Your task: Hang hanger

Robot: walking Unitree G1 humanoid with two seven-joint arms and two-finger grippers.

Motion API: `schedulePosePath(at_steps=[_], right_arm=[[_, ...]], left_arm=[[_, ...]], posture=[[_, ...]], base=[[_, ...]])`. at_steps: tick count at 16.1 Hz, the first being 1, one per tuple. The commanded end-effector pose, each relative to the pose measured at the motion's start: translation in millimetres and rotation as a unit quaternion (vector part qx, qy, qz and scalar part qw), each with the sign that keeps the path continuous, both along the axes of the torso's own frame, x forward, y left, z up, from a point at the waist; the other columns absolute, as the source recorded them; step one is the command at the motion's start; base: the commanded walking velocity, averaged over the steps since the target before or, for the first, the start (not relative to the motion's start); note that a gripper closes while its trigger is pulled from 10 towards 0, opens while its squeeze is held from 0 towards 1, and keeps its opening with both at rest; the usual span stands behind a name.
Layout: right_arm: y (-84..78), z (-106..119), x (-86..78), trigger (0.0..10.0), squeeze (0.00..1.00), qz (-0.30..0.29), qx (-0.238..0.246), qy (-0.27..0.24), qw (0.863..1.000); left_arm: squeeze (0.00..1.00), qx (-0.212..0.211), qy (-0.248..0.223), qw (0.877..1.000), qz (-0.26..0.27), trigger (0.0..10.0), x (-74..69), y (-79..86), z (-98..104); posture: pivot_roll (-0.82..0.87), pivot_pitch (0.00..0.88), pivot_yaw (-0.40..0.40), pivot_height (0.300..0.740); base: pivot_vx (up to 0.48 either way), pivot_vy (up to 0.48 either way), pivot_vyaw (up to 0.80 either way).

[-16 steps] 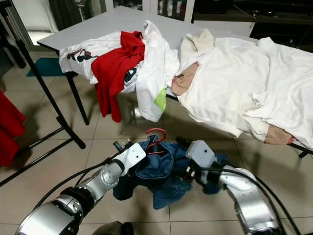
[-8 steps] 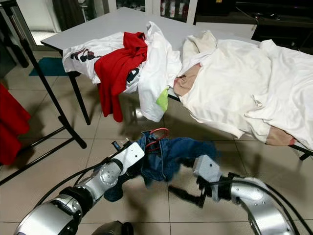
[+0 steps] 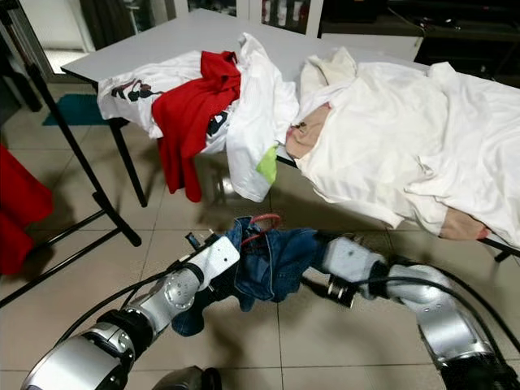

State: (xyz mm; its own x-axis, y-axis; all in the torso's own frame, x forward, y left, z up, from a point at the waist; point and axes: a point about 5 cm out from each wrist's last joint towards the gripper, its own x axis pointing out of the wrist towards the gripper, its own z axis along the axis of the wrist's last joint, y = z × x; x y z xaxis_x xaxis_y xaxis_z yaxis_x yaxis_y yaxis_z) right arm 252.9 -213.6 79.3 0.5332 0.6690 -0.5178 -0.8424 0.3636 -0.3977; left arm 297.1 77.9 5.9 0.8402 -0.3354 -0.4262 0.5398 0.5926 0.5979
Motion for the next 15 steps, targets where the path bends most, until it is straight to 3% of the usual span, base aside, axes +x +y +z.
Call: schedulePosePath(at_steps=[1,8,12,13,14,15], right_arm=[[-0.7,0,2.3,10.0,0.0,0.007,-0.013,-0.003,1.0],[-2.4,-14,15.8,10.0,0.0,0.01,-0.049,-0.012,0.999],[-1.9,-17,20.9,10.0,0.0,0.005,-0.05,-0.031,0.998],[-2.1,-18,20.7,10.0,0.45,0.007,-0.051,-0.029,0.998],[-2.4,-20,20.0,10.0,1.0,0.013,-0.057,-0.025,0.998],[-2.7,-22,19.5,10.0,1.0,0.015,-0.062,-0.024,0.998]], left_arm=[[0.0,-0.005,-0.017,1.0,-0.007,10.0,1.2,-2.5,3],[0.0,0.026,-0.047,0.997,-0.062,10.0,-3.5,-4.4,3],[0.0,0.02,-0.054,0.996,-0.067,10.0,-5.4,-7.0,3],[0.0,0.019,-0.056,0.996,-0.068,10.0,-5.7,-7.4,3],[0.0,0.018,-0.058,0.996,-0.069,10.0,-6.1,-7.9,3],[0.0,0.018,-0.059,0.996,-0.069,10.0,-6.2,-8.1,3]], posture=[[0.0,0.002,0.017,0.74],[0.0,0.002,0.015,0.74],[0.01,0.008,0.007,0.74],[0.01,0.008,0.006,0.74],[0.01,0.011,0.004,0.74],[0.01,0.011,0.004,0.74]], base=[[0.0,0.0,0.0],[0.0,0.0,0.0],[0.0,0.0,0.0],[0.0,0.0,0.0],[0.0,0.0,0.0],[0.0,0.0,0.0]])
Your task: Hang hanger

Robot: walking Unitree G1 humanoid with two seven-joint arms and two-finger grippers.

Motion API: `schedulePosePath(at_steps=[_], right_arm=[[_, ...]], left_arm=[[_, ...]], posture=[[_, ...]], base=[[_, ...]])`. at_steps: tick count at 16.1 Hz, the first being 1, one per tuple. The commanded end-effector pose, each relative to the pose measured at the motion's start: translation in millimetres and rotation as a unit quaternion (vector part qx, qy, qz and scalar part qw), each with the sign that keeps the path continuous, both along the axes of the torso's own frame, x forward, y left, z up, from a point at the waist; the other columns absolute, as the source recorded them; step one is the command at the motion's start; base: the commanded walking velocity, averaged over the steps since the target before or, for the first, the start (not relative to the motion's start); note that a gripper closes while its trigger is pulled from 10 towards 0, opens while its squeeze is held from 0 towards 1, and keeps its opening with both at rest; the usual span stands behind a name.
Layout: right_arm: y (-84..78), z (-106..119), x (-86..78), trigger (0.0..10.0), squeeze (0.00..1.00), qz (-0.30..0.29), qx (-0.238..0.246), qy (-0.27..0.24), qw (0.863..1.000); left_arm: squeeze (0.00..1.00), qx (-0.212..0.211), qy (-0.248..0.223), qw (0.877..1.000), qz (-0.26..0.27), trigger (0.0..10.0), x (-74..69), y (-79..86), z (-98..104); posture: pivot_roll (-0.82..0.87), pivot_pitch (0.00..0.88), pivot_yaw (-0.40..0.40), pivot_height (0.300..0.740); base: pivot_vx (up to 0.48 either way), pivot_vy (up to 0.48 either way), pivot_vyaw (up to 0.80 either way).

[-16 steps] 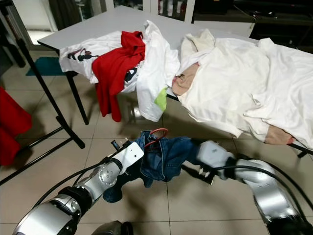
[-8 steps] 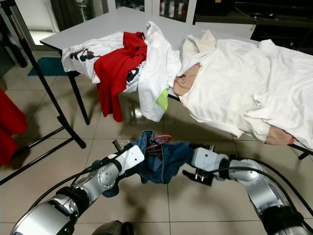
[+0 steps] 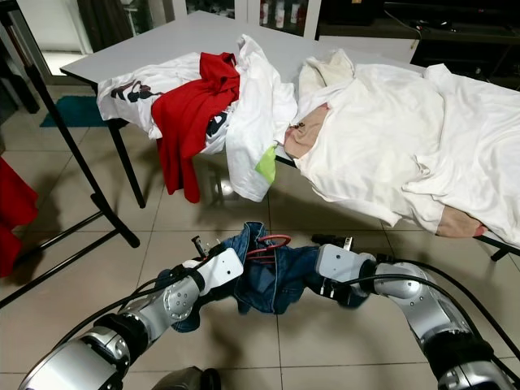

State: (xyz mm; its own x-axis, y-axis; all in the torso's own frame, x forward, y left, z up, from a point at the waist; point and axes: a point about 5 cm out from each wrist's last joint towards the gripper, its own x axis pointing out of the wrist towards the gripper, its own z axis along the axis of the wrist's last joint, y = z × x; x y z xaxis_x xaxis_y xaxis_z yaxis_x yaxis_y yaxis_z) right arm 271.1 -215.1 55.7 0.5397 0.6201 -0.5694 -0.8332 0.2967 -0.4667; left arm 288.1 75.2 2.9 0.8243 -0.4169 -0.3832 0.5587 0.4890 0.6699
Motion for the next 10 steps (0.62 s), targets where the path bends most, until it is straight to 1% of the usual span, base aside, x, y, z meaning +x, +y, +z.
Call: schedulePosePath(at_steps=[1,2,3,4,5,10], right_arm=[[-2.2,0,0.6,10.0,1.0,0.005,-0.012,-0.004,1.0],[-3.0,-1,0.6,10.0,1.0,0.005,-0.016,-0.005,1.0],[-4.0,-3,0.7,10.0,0.71,0.006,-0.02,-0.004,1.0],[-4.3,-5,-0.3,10.0,0.09,0.011,-0.025,0.001,1.0],[-4.6,-7,-1.4,10.0,0.0,0.015,-0.031,0.007,0.999],[-4.5,-10,-0.6,10.0,0.0,0.026,-0.041,0.006,0.999]], left_arm=[[0.0,-0.012,-0.022,1.0,-0.01,10.0,2.6,-6.1,6],[0.0,-0.012,-0.023,1.0,-0.011,10.0,2.4,-6.3,6],[0.0,-0.004,-0.029,0.999,-0.021,10.0,1.4,-6.4,6],[0.0,0.01,-0.039,0.998,-0.039,10.0,-0.8,-6.4,5],[0.0,0.021,-0.046,0.997,-0.05,10.0,-2.8,-6.0,3],[0.0,0.013,-0.048,0.998,-0.047,10.0,-3.3,-3.7,4]], posture=[[0.01,0.012,0.001,0.74],[0.01,0.013,0.001,0.74],[0.01,0.013,0.001,0.74],[0.01,0.013,0.001,0.74],[0.01,0.013,0.004,0.74],[0.01,0.012,0.006,0.74]], base=[[0.0,0.0,0.0],[0.0,0.0,0.0],[0.0,0.0,0.0],[0.0,0.0,0.0],[0.0,0.0,0.0],[0.0,0.0,0.0]])
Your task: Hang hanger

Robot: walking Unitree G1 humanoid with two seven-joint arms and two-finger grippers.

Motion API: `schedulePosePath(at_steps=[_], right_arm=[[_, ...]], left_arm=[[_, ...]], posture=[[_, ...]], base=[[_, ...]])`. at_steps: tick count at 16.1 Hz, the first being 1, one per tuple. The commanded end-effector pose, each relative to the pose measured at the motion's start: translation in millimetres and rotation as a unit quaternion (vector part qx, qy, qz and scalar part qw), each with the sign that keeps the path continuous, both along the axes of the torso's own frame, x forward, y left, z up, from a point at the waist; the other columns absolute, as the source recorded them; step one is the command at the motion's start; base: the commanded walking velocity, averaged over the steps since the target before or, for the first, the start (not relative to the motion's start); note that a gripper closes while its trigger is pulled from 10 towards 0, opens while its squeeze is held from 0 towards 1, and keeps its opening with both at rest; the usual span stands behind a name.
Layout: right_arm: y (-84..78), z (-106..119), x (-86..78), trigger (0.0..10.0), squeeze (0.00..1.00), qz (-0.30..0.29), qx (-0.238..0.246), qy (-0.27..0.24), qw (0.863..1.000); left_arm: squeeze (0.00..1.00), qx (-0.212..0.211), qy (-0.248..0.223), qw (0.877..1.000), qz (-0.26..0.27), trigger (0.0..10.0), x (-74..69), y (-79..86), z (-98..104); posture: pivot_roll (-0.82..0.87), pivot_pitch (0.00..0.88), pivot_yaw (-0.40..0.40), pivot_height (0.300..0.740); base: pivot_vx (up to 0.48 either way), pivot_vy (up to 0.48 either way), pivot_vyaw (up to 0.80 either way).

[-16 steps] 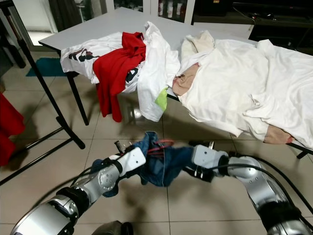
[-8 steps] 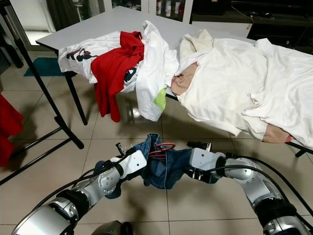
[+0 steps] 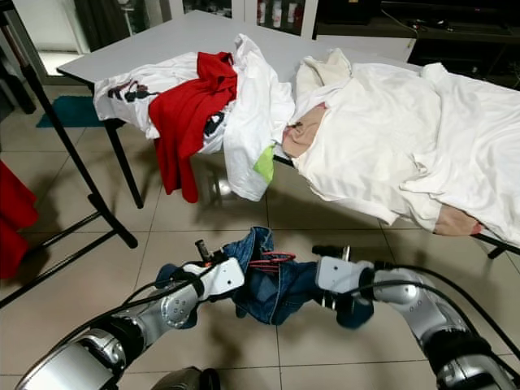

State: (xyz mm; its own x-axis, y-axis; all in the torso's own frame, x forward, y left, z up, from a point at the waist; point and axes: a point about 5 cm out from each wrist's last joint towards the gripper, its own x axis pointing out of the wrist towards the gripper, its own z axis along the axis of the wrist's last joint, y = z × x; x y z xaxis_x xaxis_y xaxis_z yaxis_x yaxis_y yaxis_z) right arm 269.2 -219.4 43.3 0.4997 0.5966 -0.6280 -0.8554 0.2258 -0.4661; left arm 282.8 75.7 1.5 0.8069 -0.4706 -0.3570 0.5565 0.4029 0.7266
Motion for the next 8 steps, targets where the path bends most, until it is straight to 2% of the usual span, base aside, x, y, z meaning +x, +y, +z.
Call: schedulePosePath(at_steps=[1,5,8], right_arm=[[2.8,0,1.6,10.0,0.0,0.007,0.009,0.001,1.0],[8.6,-4,-1.6,10.0,0.0,0.005,0.051,0.054,0.997],[8.6,-10,-4.7,10.0,0.0,0.001,0.053,0.066,0.996]], left_arm=[[0.0,-0.016,-0.024,1.0,-0.004,10.0,2.9,-4.3,7],[0.0,-0.024,-0.038,0.999,-0.007,10.0,7.2,-8.7,13],[0.0,-0.024,-0.038,0.999,-0.018,10.0,4.8,-9.3,12]], posture=[[0.01,0.003,0.005,0.74],[0.01,0.002,0.0,0.74],[0.0,0.016,0.015,0.74]], base=[[0.0,0.0,0.0],[0.0,0.0,0.0],[0.0,0.0,0.0]])
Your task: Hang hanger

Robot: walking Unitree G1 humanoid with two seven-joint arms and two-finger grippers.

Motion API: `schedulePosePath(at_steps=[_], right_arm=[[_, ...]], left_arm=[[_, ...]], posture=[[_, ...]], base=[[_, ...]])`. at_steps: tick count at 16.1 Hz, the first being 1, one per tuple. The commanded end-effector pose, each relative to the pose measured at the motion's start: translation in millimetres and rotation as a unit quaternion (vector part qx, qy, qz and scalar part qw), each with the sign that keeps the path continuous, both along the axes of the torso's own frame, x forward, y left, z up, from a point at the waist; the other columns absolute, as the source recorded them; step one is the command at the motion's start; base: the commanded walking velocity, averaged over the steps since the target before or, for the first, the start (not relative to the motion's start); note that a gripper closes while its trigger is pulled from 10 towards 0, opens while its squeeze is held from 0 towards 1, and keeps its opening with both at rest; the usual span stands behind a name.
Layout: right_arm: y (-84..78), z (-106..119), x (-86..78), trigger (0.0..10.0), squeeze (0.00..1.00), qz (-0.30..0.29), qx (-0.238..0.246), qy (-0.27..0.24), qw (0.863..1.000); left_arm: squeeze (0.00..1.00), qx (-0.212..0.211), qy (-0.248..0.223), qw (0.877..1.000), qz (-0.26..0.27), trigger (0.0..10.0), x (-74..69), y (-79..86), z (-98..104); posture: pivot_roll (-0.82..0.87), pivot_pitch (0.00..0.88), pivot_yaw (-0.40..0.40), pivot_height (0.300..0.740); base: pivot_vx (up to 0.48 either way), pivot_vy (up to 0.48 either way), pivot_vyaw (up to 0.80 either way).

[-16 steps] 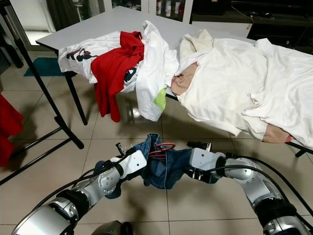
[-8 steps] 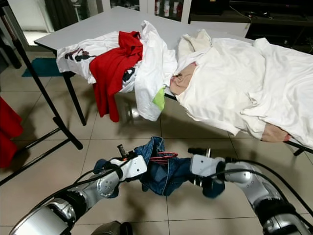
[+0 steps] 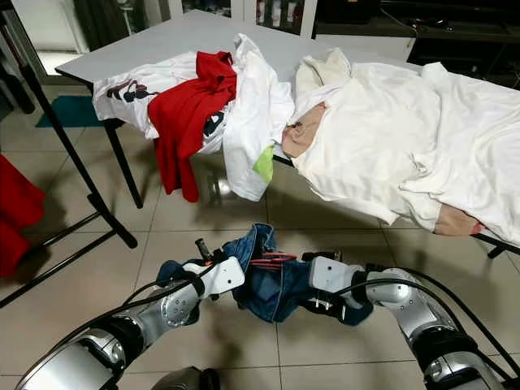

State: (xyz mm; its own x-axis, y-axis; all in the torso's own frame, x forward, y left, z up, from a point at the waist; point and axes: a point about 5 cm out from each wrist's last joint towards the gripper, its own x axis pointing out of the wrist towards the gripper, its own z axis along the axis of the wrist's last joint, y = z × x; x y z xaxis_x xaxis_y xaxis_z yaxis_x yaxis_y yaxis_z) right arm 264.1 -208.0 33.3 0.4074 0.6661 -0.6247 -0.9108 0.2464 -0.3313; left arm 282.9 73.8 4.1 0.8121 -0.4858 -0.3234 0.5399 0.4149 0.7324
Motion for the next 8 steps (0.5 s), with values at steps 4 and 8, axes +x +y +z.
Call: schedulePosePath(at_steps=[4,8], right_arm=[[2.6,-5.1,-1.3,10.0,0.0,-0.023,0.024,0.013,0.999],[2.4,-6.9,-0.3,10.0,0.0,-0.04,0.032,0.023,0.998]], left_arm=[[0.0,-0.001,-0.026,0.999,-0.031,10.0,3.8,-5.7,8.4],[0.0,0.005,-0.029,0.999,-0.042,10.0,3.8,-6.4,9.0]], posture=[[0.0,0.021,0.04,0.74],[0.0,0.018,0.051,0.74]], base=[[0.0,0.0,0.0],[0.0,0.0,0.0]])
